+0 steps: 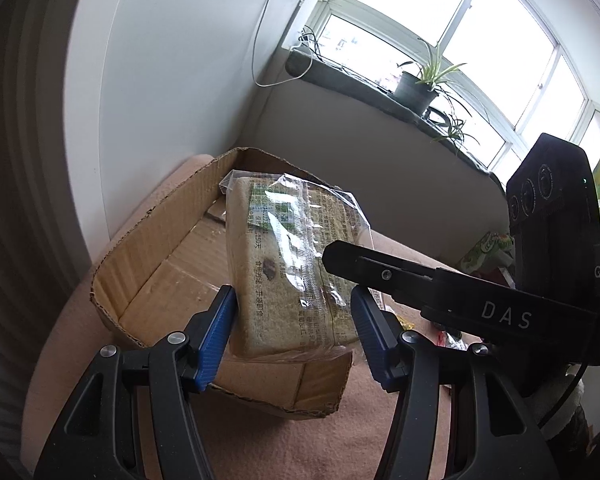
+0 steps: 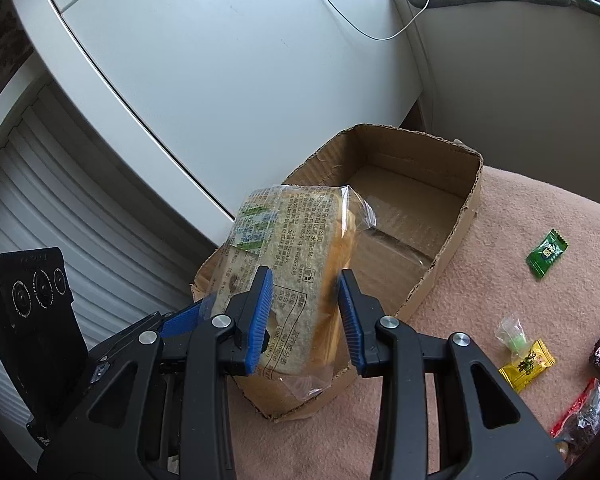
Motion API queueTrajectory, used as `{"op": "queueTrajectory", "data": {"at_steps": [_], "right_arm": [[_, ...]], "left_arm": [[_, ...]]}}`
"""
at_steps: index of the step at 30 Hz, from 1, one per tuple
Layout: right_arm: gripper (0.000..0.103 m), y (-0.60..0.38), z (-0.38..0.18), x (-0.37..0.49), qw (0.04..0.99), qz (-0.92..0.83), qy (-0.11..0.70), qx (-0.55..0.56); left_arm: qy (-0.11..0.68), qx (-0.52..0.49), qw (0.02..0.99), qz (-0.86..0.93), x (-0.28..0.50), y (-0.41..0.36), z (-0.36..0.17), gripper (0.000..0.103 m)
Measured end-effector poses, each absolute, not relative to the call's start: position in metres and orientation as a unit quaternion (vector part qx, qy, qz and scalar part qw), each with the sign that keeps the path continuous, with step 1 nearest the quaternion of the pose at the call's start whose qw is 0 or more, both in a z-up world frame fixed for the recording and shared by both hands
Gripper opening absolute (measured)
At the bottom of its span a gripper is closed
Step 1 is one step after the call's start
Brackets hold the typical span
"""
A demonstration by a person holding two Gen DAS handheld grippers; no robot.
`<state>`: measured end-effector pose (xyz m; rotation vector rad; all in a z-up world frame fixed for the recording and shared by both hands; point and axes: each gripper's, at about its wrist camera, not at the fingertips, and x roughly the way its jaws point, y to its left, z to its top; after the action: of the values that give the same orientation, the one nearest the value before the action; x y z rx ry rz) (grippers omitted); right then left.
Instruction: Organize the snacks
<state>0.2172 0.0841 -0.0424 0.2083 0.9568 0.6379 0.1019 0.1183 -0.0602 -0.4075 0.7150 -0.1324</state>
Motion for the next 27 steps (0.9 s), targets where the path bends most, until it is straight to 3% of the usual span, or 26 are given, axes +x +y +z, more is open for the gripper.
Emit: {"op": "queueTrajectory", "data": {"at_steps": [12,27], "right_arm": [[0.042,0.078,-0.047,0.22,0.839,0.289,0.45,0.101],[0.043,0.051,-0.021,0.197,0.854,0.284,0.422,0.11]], "left_arm": [[0.351,-0.194,0.915,-0.038,0.11,0.119,-0.06,0.057],[0.336,-0.171,0.926,-0.036,0.097,0.103,-0.042,0.057]]}}
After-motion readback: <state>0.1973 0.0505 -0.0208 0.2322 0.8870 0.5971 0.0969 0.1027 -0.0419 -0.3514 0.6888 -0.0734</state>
